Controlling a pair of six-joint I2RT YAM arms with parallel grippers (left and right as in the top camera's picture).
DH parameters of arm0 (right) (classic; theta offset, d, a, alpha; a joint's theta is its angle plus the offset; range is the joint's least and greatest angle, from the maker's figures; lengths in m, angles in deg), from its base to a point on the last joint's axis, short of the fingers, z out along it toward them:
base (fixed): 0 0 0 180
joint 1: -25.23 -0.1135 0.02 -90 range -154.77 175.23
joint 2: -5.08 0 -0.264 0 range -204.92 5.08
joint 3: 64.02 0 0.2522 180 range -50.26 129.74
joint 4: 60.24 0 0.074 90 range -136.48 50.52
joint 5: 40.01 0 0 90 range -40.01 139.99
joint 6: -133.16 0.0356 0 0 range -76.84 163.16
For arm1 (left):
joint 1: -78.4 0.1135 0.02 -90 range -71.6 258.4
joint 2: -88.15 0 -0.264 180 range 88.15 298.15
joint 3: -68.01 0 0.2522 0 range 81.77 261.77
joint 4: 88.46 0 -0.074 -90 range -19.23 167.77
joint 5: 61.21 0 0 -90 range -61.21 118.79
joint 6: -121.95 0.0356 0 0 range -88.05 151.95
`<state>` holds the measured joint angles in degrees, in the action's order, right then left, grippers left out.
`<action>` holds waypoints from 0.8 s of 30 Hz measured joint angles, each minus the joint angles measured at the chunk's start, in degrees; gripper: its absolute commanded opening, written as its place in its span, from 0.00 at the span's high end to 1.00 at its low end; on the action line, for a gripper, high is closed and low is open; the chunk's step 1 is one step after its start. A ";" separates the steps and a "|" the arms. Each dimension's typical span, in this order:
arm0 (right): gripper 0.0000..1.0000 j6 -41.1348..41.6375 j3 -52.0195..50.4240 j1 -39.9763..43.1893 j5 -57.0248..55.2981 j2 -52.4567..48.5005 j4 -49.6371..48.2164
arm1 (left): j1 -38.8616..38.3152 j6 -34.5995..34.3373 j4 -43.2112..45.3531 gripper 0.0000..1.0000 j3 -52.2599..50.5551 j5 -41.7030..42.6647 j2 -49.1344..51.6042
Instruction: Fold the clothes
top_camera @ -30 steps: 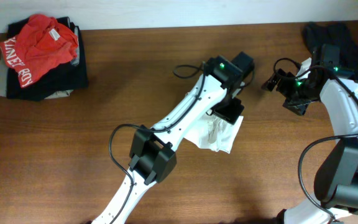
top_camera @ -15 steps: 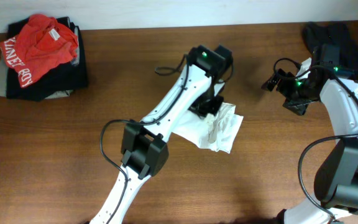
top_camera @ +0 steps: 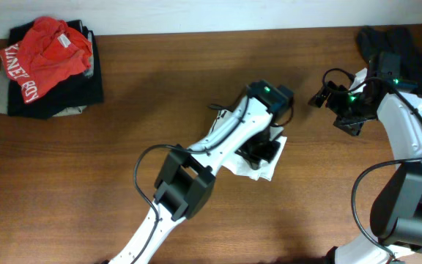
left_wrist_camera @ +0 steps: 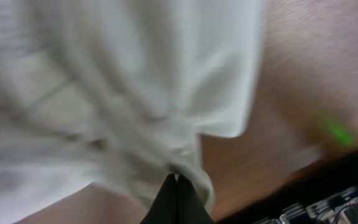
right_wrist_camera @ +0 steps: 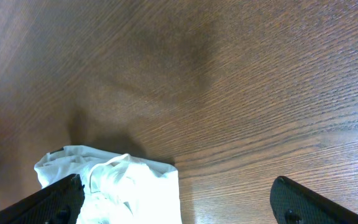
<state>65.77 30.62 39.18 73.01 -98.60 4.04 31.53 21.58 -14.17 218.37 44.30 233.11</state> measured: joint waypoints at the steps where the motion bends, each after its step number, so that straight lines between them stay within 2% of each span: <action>1: 0.01 -0.04 0.00 0.00 0.00 0.00 0.00 | -0.57 -0.02 0.63 1.00 0.00 0.28 0.00; 11: 0.01 -0.04 0.00 0.00 0.00 0.00 0.00 | -1.66 -1.46 8.11 0.99 -4.48 3.06 0.00; 19: 0.01 -0.07 0.00 0.00 0.00 0.00 0.00 | -1.66 -1.46 8.41 0.99 -5.35 1.86 -0.55; 24: 0.01 -0.02 0.00 0.00 0.00 0.00 0.00 | -1.53 -1.46 8.04 0.99 -5.07 -1.40 -6.05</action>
<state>65.75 30.62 39.18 73.01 -98.60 4.04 30.00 20.11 -6.12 213.29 42.90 227.06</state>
